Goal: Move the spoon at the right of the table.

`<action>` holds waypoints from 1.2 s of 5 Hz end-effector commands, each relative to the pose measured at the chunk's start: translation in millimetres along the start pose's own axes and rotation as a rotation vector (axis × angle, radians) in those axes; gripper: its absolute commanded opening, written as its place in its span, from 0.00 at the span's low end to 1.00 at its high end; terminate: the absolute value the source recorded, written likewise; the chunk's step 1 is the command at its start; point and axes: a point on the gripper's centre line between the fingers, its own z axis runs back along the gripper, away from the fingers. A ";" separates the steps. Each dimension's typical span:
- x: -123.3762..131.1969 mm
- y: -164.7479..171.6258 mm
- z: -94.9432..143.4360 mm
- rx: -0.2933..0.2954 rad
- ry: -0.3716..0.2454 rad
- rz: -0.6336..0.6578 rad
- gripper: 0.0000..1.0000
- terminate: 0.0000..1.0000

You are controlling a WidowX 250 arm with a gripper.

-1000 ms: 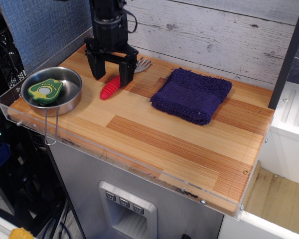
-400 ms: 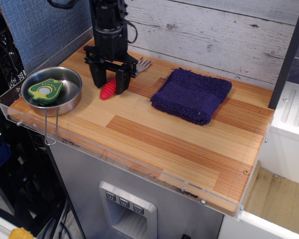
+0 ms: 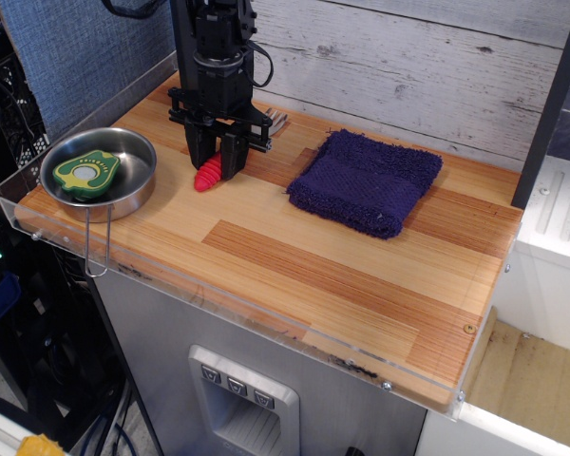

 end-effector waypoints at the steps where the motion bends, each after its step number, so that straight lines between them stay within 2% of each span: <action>1: -24.4 8.0 85.9 -0.023 -0.130 0.142 0.00 0.00; 2: -33.3 -14.3 130.6 -0.074 -0.161 0.167 0.00 0.00; 3: -38.1 -60.1 143.8 -0.129 -0.153 0.120 0.00 0.00; 5: -63.5 -153.2 120.2 -0.120 -0.114 0.083 0.00 0.00; 6: -68.4 -181.1 92.3 -0.103 -0.056 0.119 0.00 0.00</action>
